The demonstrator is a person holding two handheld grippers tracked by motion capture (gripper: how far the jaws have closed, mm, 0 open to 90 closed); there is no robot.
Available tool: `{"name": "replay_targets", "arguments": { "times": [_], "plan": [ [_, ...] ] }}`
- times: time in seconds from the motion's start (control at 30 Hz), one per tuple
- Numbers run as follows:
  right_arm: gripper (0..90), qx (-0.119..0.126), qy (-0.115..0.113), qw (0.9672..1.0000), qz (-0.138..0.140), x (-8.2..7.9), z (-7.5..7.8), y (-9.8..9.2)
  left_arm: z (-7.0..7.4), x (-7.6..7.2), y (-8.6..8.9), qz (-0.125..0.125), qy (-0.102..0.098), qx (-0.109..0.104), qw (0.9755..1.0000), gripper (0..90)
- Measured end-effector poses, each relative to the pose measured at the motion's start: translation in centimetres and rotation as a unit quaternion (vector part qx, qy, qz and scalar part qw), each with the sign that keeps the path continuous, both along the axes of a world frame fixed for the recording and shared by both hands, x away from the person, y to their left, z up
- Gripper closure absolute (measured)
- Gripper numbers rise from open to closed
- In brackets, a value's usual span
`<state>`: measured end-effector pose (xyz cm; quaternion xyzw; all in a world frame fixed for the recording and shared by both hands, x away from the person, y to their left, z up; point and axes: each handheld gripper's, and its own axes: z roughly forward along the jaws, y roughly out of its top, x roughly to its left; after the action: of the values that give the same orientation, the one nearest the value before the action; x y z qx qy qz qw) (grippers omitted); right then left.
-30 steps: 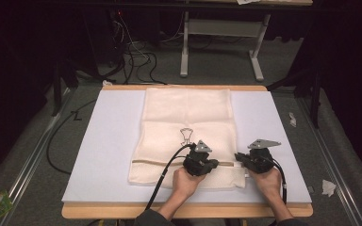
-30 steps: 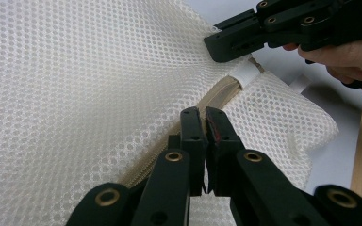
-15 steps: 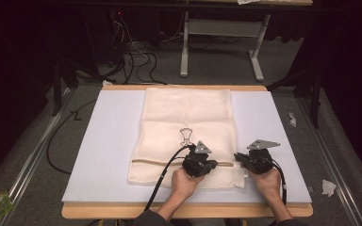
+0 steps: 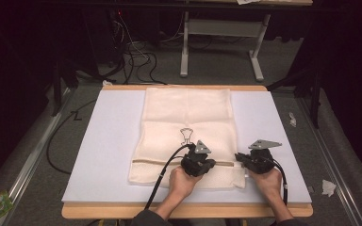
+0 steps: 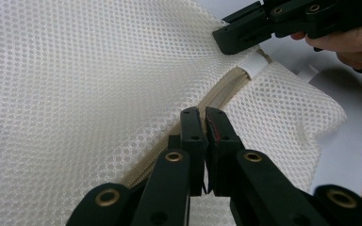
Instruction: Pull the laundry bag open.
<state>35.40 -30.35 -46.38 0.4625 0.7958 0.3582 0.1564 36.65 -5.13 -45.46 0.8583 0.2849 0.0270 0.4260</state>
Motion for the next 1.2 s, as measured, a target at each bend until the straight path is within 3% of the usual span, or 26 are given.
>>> {"name": "replay_targets", "arguments": {
  "times": [0.2,0.4,0.63,0.73,0.83,1.2],
  "plan": [
    [88.7,-0.011,-0.001,0.9999,-0.001,0.1,0.2,0.3,0.0,-0.1,0.3,0.000,0.005,-0.007,1.0000,87.3],
    [88.7,-0.006,-0.001,1.0000,0.001,0.2,0.3,0.3,0.2,0.1,0.7,-0.004,0.009,-0.013,0.9999,87.2],
    [88.7,-0.012,0.001,0.9999,-0.006,0.3,0.7,0.2,0.8,0.3,2.3,0.008,0.012,-0.015,0.9998,87.2],
    [88.7,-0.009,0.002,1.0000,-0.004,0.5,0.5,0.4,0.9,0.1,2.7,0.011,0.001,-0.017,0.9998,87.2],
    [88.6,-0.025,0.006,0.9997,-0.001,0.8,0.5,0.7,0.5,0.2,3.0,0.012,0.007,-0.016,0.9998,87.2],
    [88.6,-0.020,-0.003,0.9998,-0.001,1.0,1.0,0.6,0.7,0.4,3.7,0.017,0.010,-0.023,0.9995,87.2]
  ]
}}
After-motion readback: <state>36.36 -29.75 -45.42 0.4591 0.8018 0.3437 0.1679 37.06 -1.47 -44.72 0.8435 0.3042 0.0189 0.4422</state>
